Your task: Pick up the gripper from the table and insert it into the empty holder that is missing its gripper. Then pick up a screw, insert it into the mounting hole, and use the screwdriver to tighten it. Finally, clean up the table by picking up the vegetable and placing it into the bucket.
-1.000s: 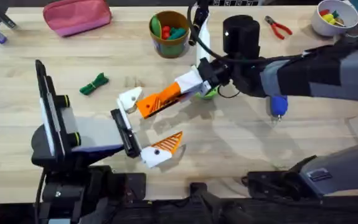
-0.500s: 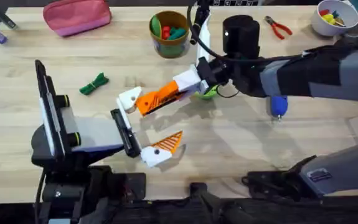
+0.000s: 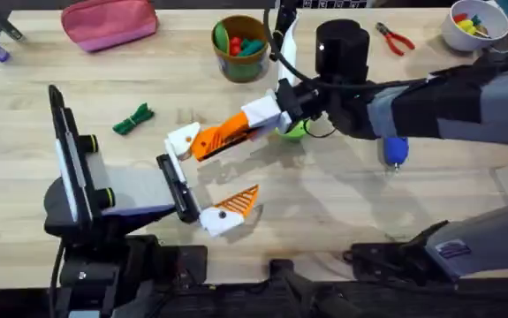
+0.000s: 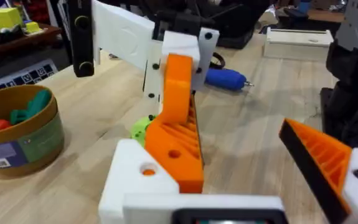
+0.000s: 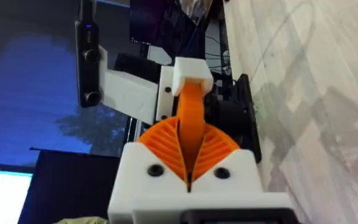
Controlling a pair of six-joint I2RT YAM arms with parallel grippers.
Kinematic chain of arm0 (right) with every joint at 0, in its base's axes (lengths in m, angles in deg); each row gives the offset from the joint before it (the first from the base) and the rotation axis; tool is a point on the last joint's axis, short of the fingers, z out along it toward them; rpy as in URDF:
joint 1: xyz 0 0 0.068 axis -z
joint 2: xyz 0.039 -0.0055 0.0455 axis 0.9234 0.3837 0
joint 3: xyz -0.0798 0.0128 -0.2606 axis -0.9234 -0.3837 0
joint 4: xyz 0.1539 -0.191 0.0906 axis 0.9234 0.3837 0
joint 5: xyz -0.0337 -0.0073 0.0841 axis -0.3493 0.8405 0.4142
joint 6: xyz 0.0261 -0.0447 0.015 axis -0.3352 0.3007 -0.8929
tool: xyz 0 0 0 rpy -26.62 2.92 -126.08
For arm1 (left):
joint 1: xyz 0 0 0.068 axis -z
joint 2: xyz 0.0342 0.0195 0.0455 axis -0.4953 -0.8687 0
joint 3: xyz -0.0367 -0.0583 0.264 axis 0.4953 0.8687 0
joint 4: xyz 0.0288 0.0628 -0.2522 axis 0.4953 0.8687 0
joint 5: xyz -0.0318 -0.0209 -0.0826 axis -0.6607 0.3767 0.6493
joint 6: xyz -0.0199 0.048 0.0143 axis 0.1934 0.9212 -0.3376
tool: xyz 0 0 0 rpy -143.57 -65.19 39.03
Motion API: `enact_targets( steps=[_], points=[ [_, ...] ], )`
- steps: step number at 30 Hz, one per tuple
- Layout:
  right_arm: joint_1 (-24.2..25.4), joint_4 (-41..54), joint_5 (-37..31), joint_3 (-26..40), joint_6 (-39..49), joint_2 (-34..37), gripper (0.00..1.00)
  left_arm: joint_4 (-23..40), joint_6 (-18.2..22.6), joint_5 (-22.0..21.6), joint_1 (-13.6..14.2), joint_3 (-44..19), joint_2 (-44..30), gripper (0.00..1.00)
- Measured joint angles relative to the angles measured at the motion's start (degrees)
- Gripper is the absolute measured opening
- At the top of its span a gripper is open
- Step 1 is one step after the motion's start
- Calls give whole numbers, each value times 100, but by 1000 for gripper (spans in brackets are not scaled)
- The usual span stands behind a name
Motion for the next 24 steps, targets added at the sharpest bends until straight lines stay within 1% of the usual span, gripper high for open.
enact_targets(
  steps=[5,11,19,24],
  points=[
    [-17,-28,-80,0,-70,0,5,0,0,-11,0,0,0,985],
    [-97,-321,-229,0,-217,0,5,-8,34,-73,-4,0,0,985],
    [-154,-354,-382,0,-339,0,5,-17,48,-127,-11,-2,0,986],
    [-176,-709,-394,0,-360,104,5,-24,68,-184,-13,-2,2,985]
  ],
)
